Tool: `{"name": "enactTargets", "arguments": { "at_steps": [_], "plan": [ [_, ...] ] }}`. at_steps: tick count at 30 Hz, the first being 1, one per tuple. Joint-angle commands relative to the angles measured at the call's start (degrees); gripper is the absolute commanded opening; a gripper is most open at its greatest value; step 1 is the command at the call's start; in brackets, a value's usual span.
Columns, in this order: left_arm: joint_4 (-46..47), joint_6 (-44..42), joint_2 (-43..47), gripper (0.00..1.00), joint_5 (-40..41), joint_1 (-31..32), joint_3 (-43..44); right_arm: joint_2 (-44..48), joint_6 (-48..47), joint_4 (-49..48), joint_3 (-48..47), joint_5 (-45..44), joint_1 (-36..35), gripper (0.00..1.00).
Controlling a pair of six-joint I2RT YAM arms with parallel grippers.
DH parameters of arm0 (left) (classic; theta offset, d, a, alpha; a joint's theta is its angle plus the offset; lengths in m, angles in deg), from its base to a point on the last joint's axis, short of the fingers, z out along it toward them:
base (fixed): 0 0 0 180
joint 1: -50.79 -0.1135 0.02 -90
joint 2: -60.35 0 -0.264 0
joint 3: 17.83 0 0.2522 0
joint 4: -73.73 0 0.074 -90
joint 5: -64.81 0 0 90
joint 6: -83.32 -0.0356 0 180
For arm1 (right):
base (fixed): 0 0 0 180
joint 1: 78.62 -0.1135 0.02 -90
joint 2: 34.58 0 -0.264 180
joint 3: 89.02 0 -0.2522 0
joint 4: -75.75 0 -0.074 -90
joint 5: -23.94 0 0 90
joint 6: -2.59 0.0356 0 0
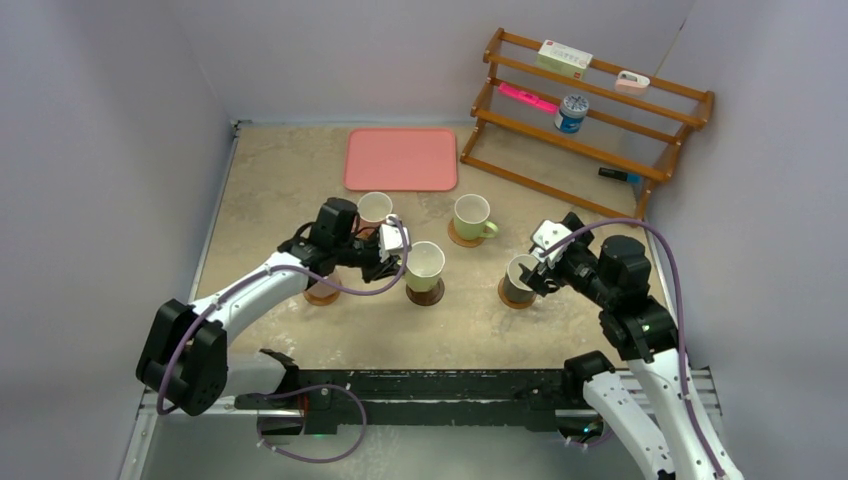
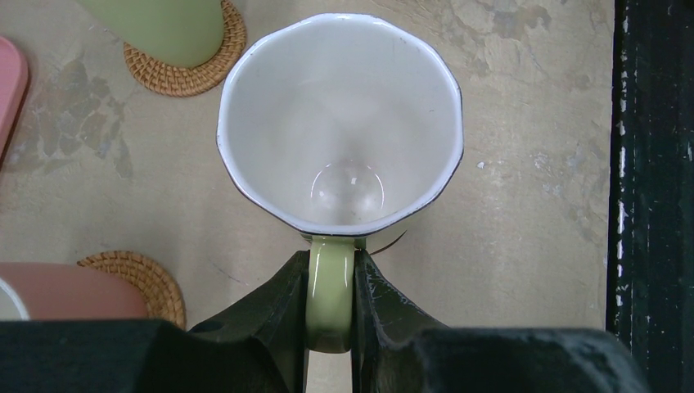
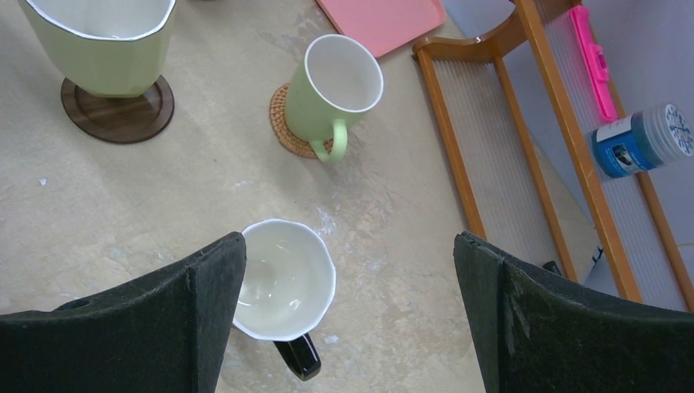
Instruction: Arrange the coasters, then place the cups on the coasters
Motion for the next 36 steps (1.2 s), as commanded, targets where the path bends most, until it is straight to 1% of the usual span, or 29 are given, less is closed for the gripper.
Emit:
{"name": "enactTargets", "arguments": {
  "at_steps": [1, 3, 5, 9, 36],
  "plan": [
    [11.35, 3.41, 0.98, 0.0, -3.56, 0.38, -1.67, -0.2, -0.23, -2.2, 0.7, -1.47, 0.22, 0.98],
    [12.37, 4.42, 1.0, 0.0, -3.13, 0.35, -2.68, -0.28, -0.23, -2.21, 0.7, -1.52, 0.2, 0.98],
    [15.35, 5.26, 0.98, 0.0, -2.68, 0.4, -3.45, -0.29, -0.24, -2.21, 0.7, -1.51, 0.15, 0.98],
    [16.85, 6.03, 0.85, 0.0, -2.34, 0.49, -4.46, -0.3, -0.2, -2.32, 0.7, -1.52, 0.16, 0.98],
    [19.95, 8.0, 2.01, 0.0, -2.5, 0.99, -8.8, -0.56, -0.28, -2.07, 0.55, -1.26, 0.19, 0.98]
  ]
}}
